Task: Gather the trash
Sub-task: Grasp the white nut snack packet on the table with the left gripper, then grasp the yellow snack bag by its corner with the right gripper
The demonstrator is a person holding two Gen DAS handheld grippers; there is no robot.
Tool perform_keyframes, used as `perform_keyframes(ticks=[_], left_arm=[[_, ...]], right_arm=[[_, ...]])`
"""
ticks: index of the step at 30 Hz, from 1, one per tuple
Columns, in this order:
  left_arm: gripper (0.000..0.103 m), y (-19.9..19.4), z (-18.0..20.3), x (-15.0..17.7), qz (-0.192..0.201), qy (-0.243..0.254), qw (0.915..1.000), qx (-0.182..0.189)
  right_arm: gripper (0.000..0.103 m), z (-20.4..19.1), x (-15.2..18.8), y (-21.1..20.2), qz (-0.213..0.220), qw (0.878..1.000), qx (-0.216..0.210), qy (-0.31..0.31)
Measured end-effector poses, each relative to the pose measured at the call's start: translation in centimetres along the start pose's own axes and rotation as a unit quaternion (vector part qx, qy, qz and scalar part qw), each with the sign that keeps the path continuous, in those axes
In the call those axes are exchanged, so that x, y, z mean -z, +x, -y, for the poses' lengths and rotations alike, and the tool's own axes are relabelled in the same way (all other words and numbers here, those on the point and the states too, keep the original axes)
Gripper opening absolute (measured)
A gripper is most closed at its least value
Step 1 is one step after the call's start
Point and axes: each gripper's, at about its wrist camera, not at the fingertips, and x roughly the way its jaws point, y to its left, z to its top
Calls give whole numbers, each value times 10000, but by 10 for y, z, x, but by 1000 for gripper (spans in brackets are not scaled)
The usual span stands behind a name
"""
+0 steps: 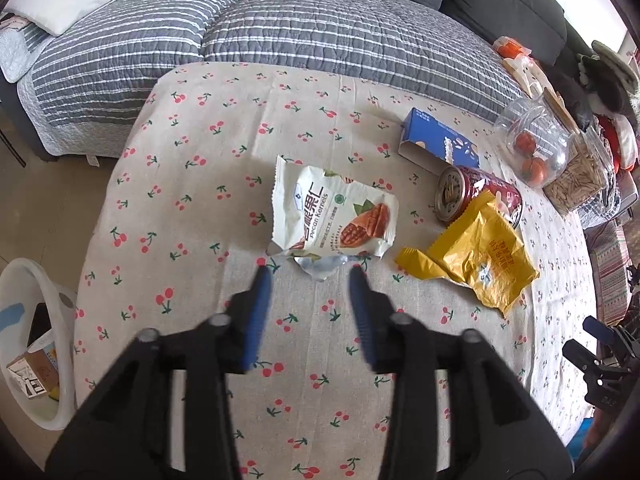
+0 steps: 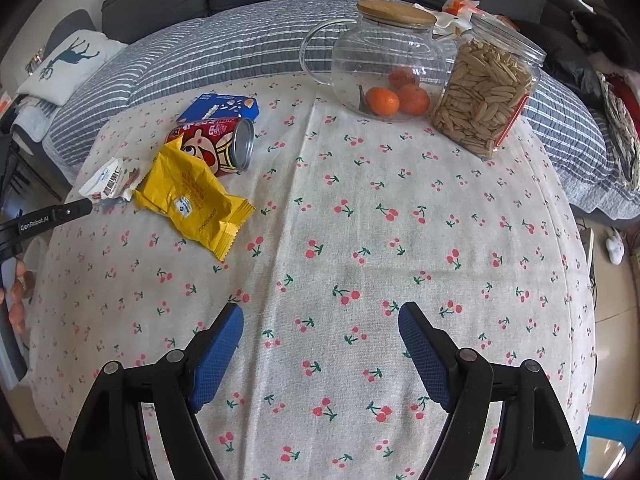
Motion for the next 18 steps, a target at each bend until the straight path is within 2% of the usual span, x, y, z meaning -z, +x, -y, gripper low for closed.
perform_keyframes(ticks=[1, 7, 12, 13, 14, 18], left_arm=[[57, -1, 1, -1, 67, 38, 10000, -20], [57, 17, 8, -12, -1, 120, 9996, -256], [55, 32, -3, -19, 13, -82, 9994, -327], [42, 34, -4, -19, -5, -98, 9995, -288], [19, 37, -5, -19, -56, -82, 9997, -229], [11, 38, 1, -13, -18, 173, 9996, -233]], right_arm=[[81, 1, 0, 0, -5, 10000, 0, 13], [81, 4, -1, 2, 2, 10000, -27, 60], [81, 4, -1, 5, -1, 9999, -101, 95], [81, 3, -2, 5, 21, 9999, -100, 79], [81, 2, -3, 5, 44, 9999, -104, 63], [81, -5, -10, 9, 111, 9998, -154, 33]])
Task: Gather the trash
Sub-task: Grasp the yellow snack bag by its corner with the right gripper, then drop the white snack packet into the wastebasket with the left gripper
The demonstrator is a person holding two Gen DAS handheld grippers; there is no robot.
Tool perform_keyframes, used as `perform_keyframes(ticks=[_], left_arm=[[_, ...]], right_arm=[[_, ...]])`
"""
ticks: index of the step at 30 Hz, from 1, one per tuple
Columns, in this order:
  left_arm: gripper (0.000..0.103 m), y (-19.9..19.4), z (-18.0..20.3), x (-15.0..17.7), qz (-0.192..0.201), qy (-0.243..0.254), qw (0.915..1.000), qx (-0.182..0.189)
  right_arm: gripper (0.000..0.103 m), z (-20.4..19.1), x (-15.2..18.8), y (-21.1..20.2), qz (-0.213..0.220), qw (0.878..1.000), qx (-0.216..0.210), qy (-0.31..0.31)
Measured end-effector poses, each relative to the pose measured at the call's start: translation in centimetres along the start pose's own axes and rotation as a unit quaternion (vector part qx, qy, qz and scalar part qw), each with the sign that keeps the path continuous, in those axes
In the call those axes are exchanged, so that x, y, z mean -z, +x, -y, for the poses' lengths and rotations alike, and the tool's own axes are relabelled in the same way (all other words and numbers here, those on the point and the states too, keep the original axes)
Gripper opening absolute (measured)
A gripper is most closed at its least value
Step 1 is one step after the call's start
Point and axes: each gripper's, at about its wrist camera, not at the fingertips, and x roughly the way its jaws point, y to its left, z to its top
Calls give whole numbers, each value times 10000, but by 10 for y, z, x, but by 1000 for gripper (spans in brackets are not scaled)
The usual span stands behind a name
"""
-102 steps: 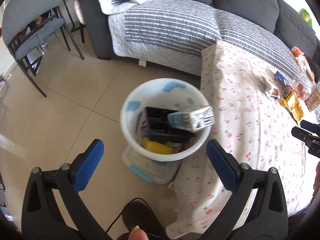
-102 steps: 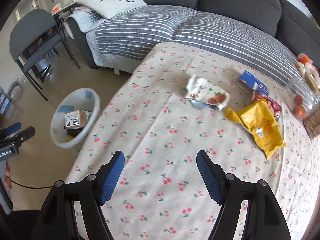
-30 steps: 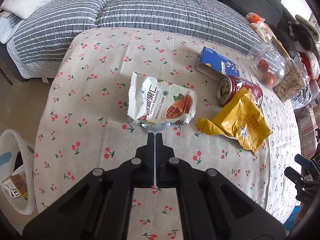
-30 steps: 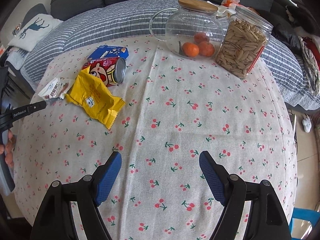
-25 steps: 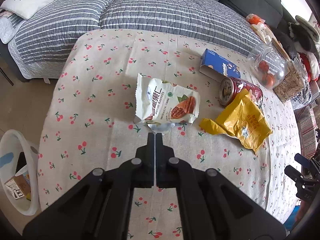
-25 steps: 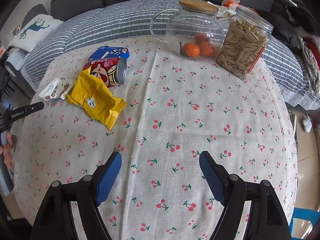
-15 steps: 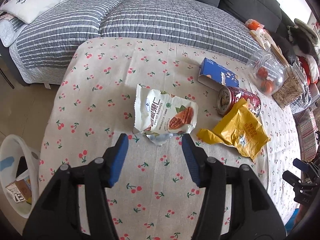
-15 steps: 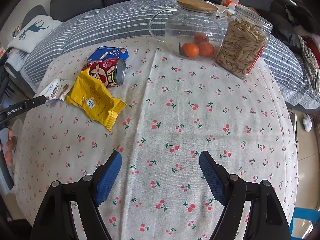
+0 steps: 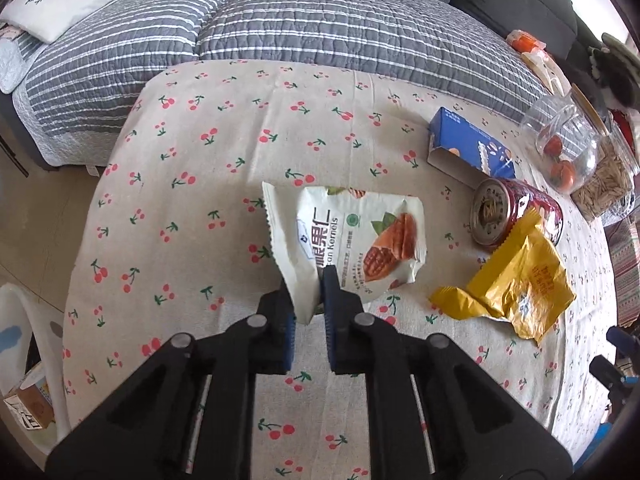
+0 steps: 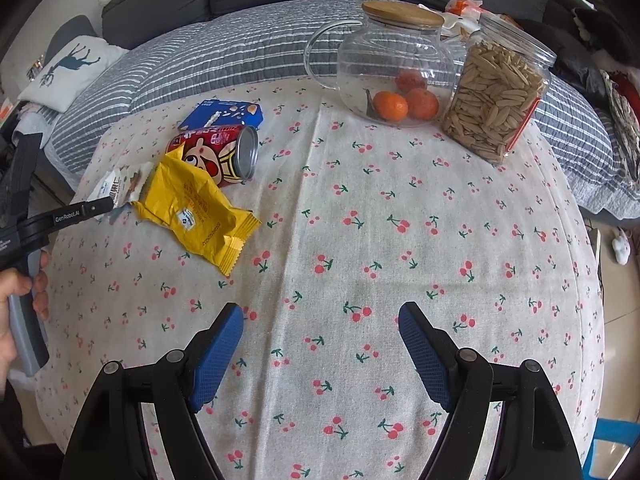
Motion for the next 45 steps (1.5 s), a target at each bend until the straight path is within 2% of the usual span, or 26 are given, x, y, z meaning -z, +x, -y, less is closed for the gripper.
perform_keyframes(ticks=[5, 11, 17, 19, 22, 26, 28, 30, 37, 45], left_arm=[[8, -15, 2, 9, 60, 345, 9994, -2], [7, -38, -23, 30, -84, 191, 9998, 21], [7, -70, -55, 49, -142, -58, 9999, 28], [7, -81, -63, 54, -125, -112, 9999, 19], [7, -96, -75, 62, -90, -263, 9996, 62], [7, -112, -86, 70, -4, -348, 9994, 58], [7, -120, -91, 72, 76, -357, 9993, 29], [7, -128, -99, 74, 151, -383, 9991, 21], [7, -151, -138, 84, 325, -619, 9975, -70], [7, -179, -198, 99, 600, -1161, 9910, -304]], right_arm=[[81, -10, -14, 10, 87, 9999, -85, 27], [81, -22, -33, 27, 201, 9993, -277, 133], [80, -38, -43, 51, 202, 9993, -298, 64], [77, -41, -44, 57, 192, 9993, -324, 61], [63, -47, -46, 64, 164, 9989, -438, 25], [28, -53, -44, 61, 120, 9976, -679, -59], [23, -57, -42, 54, 137, 9969, -752, -172], [12, -60, -39, 44, 153, 9953, -913, -277], [10, -79, -24, 5, 304, 9907, -1051, -809], [9, -113, -7, -43, 543, 9822, -1333, -1203]])
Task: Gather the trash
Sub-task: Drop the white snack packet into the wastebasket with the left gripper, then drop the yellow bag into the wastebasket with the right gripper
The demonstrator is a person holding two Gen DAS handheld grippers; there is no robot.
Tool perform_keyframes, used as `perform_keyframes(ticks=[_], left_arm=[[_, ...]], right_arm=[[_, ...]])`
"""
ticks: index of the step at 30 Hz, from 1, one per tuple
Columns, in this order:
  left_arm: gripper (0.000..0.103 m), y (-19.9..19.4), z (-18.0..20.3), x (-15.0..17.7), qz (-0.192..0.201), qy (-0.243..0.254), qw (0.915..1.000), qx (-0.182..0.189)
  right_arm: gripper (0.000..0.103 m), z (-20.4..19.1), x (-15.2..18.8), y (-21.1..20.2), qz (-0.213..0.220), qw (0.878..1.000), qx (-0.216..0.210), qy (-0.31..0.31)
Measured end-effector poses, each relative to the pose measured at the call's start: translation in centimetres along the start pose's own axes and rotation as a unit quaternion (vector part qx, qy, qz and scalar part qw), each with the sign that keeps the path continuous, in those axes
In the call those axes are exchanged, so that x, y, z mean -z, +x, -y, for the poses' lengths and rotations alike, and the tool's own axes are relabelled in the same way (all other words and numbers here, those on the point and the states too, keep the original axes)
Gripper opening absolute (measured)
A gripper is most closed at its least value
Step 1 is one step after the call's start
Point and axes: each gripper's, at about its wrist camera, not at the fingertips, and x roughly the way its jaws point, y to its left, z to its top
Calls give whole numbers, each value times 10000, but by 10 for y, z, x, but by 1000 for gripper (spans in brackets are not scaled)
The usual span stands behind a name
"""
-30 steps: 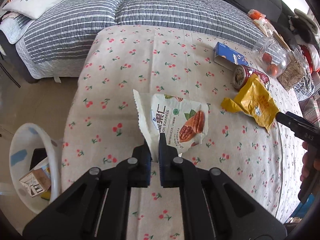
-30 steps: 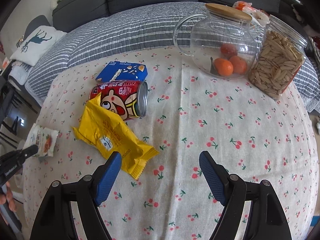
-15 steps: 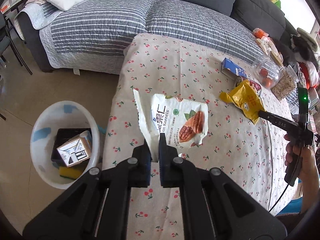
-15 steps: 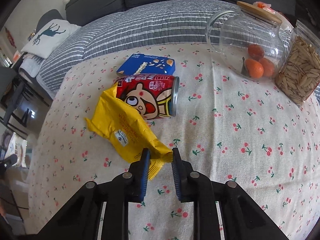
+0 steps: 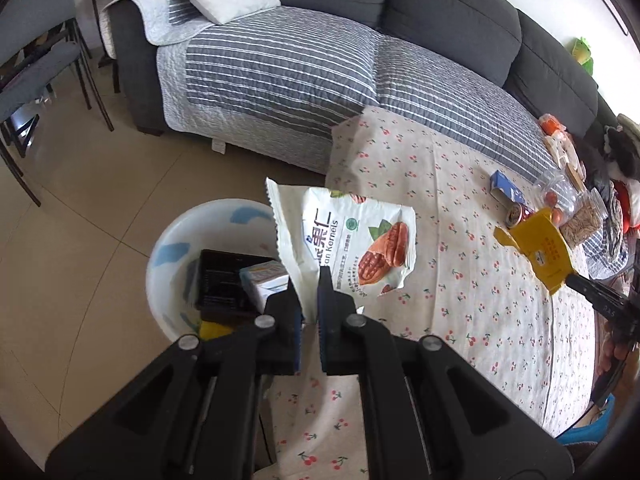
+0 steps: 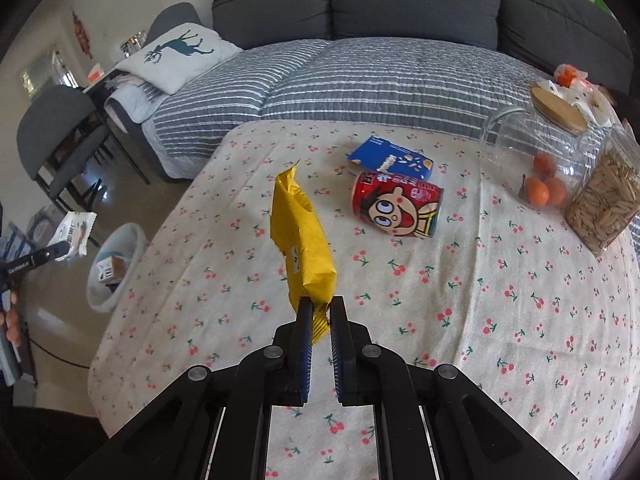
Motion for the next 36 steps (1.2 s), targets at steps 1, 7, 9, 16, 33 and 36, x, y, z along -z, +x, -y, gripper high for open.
perform_keyframes(ticks=[1, 7, 9, 16, 33, 36], left_arm=[[7, -2, -10, 1, 17, -90, 9999, -43], [8, -2, -56, 6, 22, -458, 9981, -413], [8, 5, -66, 9, -108, -547, 9970, -537], [8, 31, -84, 20, -577, -288, 9878, -1416], [66, 41, -91, 22, -369, 4, 9915, -1251], [77, 27, -99, 26, -279, -190, 9930, -1128]], right_arm=[[9, -6, 0, -3, 30, 10000, -12, -65], [9, -37, -3, -6, 75, 9995, -225, -193], [9, -49, -4, -6, 85, 9993, -276, -252], [9, -85, -10, -2, 134, 9973, -522, -490], [9, -162, -13, 17, 29, 9928, -871, -826], [9, -178, -14, 20, -87, 9923, -1000, -720]])
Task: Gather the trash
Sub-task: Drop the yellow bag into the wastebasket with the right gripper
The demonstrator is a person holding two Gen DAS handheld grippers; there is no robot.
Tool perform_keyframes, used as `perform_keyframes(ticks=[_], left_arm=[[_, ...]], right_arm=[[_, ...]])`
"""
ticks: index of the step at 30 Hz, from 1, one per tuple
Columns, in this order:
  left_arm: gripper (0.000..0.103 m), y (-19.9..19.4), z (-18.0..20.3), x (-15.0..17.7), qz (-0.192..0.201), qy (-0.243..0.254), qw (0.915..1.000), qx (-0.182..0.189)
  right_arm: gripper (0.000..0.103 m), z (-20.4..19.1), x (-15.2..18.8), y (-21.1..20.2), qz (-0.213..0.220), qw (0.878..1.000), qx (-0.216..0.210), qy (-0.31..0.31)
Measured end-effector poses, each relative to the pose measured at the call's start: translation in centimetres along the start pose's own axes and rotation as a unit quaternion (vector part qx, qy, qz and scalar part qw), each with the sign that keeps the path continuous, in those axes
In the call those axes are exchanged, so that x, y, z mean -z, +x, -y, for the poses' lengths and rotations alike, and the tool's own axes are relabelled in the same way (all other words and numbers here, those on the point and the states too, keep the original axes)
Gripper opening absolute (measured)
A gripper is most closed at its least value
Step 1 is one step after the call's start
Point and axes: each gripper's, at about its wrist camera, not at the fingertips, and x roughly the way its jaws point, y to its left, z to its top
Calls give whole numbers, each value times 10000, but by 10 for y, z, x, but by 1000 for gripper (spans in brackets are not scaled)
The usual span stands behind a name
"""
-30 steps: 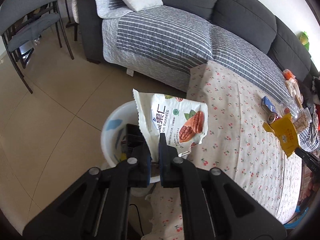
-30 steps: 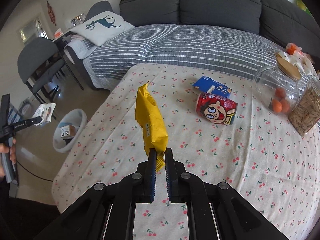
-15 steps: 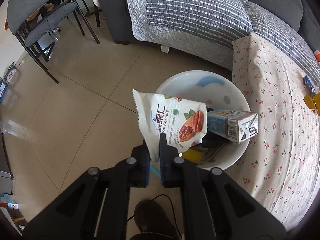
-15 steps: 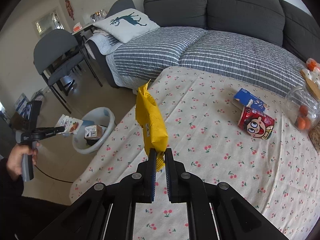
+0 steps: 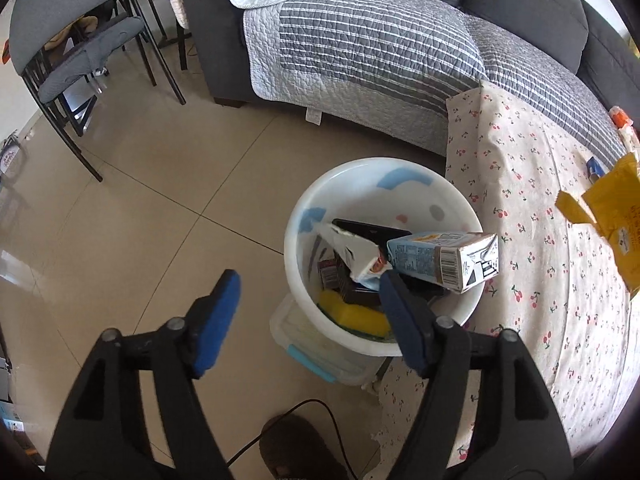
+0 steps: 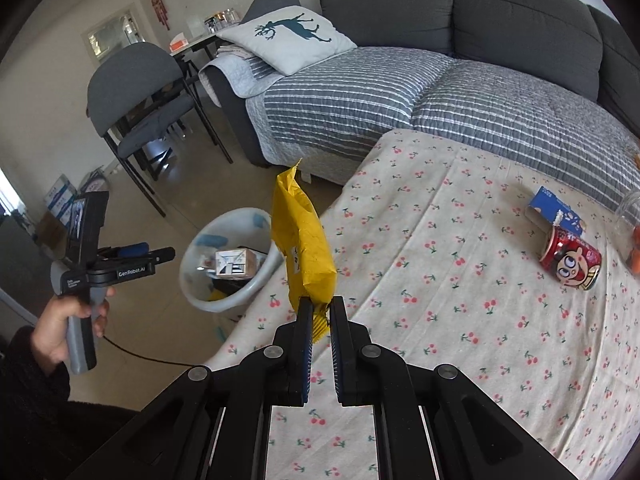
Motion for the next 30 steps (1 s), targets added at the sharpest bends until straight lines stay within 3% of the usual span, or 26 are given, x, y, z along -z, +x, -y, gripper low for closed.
perform_keyframes(ticks=[8, 16, 26, 28, 30], left_arm=[[95, -15, -29, 17, 85, -213, 9997, -44], [100, -18, -60, 28, 59, -311, 9993, -201], [100, -18, -81, 36, 46, -385, 9991, -172], [100, -18, -82, 36, 36, -395, 9991, -146], [100, -18, -80, 36, 36, -383, 9992, -123]], right_arm=[[9, -64, -9, 34, -203, 9997, -119, 4], [9, -124, -27, 84, -384, 9992, -128, 33], [10, -131, -30, 131, -555, 9979, 97, 307], [12, -129, -31, 133, -507, 9979, -8, 400], [22, -127, -32, 131, -455, 9979, -61, 466]])
